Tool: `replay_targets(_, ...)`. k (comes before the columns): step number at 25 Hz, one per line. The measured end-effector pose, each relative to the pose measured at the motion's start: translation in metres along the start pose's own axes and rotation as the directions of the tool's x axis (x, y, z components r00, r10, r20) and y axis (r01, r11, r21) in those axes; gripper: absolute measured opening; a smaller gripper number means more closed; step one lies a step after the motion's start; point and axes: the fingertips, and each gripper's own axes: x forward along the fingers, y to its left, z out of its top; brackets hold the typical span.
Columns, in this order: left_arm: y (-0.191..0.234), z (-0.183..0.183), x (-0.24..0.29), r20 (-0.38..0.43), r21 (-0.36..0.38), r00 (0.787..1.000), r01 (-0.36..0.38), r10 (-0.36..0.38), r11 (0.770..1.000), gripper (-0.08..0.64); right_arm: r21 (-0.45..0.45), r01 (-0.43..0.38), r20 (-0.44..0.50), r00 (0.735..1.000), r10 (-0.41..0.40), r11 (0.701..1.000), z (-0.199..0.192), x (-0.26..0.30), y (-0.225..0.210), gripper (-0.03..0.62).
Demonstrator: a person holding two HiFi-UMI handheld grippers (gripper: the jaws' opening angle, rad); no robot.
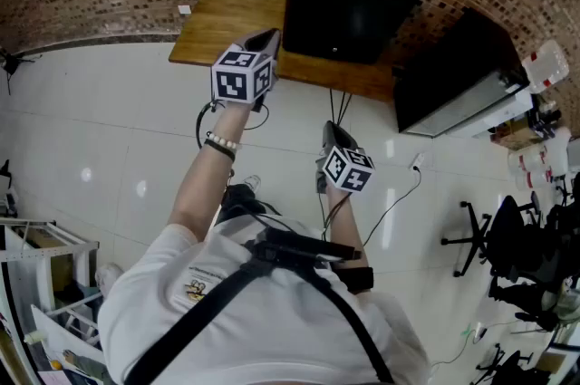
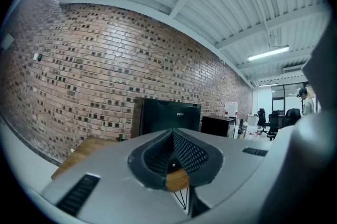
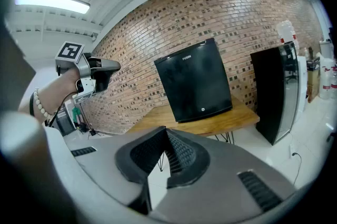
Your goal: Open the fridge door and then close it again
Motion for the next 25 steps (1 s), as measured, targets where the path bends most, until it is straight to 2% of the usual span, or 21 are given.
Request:
replay_targets(8, 0.012, -0.003, 0.025, -0.016, -0.001, 0.999, 0.035, -0.035, 0.999, 0.0, -0.001, 0.007, -0.004, 1.0, -0.007, 1.0, 0.007, 0.022, 0.001, 0.014)
replay_targets(11, 0.023, -0.007, 0.046, -0.04, 0.001, 0.998, 0.056, -0.056, 0.998, 0.002, -0.004, 0.02, -0.011, 1.0, -0.02, 1.0, 0.01, 0.037, -0.002, 0.015)
replay_targets(16, 0.042, -0.014, 0.087, -0.067, 0.011, 0.996, 0.052, -0.051, 0.999, 0.023, -0.008, 0.047, -0.016, 0.999, -0.047, 0.999, 0.023, 0.061, -0.011, 0.015)
replay_targets(21, 0.07, -0.031, 0.132, -0.123, -0.003, 0.99, 0.068, -0.067, 0.998, 0.161, 0.0, 0.08, -0.027, 0.996, -0.08, 0.997, 0.031, 0.092, -0.016, 0.015)
replay_targets(25, 0.086, -0.041, 0.164, -0.151, 0.001, 0.984, 0.099, -0.098, 0.995, 0.206, 0.012, 0.111, -0.029, 0.993, -0.11, 0.994, 0.036, 0.115, -0.025, 0.015)
